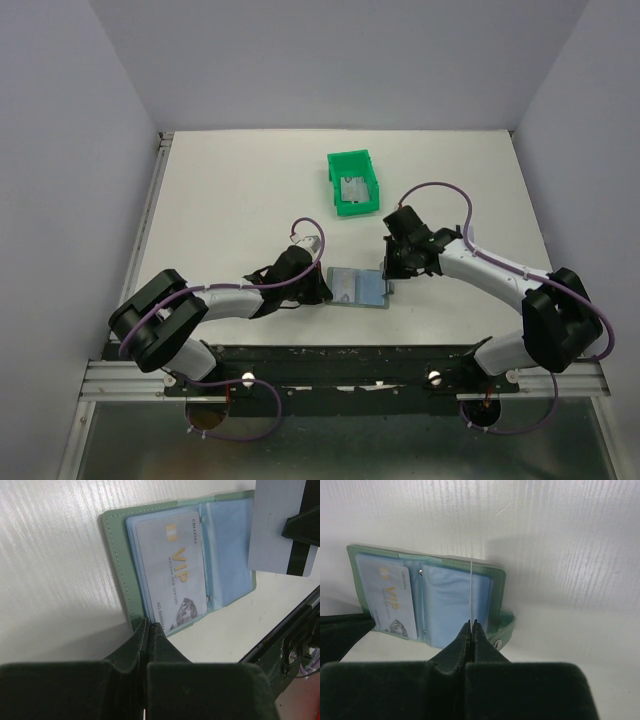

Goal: Put the credit cards into the card holder
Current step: Insert the credit card into the card holder.

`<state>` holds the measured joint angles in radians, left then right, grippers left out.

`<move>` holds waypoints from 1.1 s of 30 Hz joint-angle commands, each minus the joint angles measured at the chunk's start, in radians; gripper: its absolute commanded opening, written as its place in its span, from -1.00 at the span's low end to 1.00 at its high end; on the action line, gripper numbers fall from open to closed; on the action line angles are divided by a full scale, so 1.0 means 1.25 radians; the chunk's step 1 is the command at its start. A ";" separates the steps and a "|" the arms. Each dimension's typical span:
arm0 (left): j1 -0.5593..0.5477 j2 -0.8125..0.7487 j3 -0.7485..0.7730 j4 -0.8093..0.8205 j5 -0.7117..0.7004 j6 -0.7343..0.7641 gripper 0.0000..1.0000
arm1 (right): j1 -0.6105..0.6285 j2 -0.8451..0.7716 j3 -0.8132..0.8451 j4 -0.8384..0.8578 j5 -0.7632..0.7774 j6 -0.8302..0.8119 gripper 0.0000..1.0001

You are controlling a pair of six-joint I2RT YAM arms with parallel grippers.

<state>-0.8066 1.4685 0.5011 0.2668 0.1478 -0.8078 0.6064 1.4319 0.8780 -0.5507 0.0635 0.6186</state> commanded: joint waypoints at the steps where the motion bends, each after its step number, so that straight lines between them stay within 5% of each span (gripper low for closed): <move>1: 0.002 0.008 0.011 0.011 0.014 0.008 -1.00 | -0.005 0.019 0.001 0.037 -0.042 -0.010 -0.99; 17: 0.002 0.011 0.014 0.012 0.017 0.008 -1.00 | -0.005 -0.013 0.020 -0.049 0.051 -0.010 -0.99; 33: 0.001 0.012 0.016 0.012 0.017 0.009 -1.00 | -0.005 0.017 0.025 -0.022 0.017 -0.014 -0.99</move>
<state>-0.8062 1.4704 0.5018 0.2676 0.1505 -0.8078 0.6064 1.4334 0.8822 -0.5816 0.0956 0.6132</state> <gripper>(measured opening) 0.023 0.009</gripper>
